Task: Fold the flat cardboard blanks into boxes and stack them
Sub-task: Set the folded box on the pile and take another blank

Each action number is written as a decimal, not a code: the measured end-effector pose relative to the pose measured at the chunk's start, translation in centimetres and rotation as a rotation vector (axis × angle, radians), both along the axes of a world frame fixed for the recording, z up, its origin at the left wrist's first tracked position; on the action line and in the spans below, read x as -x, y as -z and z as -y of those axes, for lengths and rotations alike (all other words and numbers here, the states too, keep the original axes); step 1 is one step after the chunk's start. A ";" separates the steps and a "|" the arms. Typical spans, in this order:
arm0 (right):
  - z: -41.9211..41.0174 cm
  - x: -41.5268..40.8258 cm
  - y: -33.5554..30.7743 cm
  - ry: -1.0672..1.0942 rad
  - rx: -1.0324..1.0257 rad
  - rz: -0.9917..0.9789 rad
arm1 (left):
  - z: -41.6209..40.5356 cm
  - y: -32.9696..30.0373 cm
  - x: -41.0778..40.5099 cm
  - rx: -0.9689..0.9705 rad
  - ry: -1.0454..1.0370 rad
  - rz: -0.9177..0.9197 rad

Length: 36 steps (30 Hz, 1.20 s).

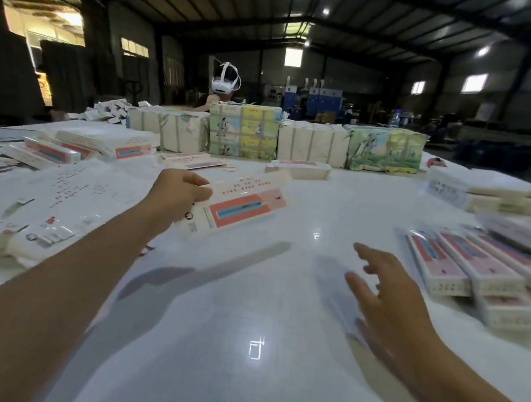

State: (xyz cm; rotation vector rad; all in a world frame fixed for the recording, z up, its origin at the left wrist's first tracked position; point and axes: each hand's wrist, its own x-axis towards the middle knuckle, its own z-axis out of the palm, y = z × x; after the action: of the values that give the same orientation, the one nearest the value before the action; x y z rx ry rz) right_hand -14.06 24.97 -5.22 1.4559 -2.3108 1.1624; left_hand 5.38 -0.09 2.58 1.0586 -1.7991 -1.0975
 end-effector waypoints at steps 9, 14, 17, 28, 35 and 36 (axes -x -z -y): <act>-1.8 1.5 -1.8 -0.008 0.280 1.308 | -10.4 3.8 2.3 -0.172 0.449 0.286; -1.7 0.6 -1.4 -0.032 0.306 1.137 | -12.2 5.2 2.6 0.546 0.364 0.632; -1.7 0.1 -1.1 -0.086 0.292 1.072 | -14.4 6.1 3.9 0.796 0.422 0.824; -2.0 -0.3 -1.5 -0.211 0.289 1.000 | -14.4 6.6 4.2 0.892 0.245 0.641; -2.5 -0.5 -1.6 -0.281 0.331 0.992 | -14.1 5.8 3.2 0.800 0.288 0.561; -2.4 -0.6 -1.6 -0.263 0.354 0.981 | -14.1 5.7 3.2 0.769 0.306 0.577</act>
State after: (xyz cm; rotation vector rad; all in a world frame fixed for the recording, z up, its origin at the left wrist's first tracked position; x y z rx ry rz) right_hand -13.46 27.40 -3.63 1.2097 -2.1909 2.6650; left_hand 2.15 14.01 -3.10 0.6557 -2.5930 -0.1605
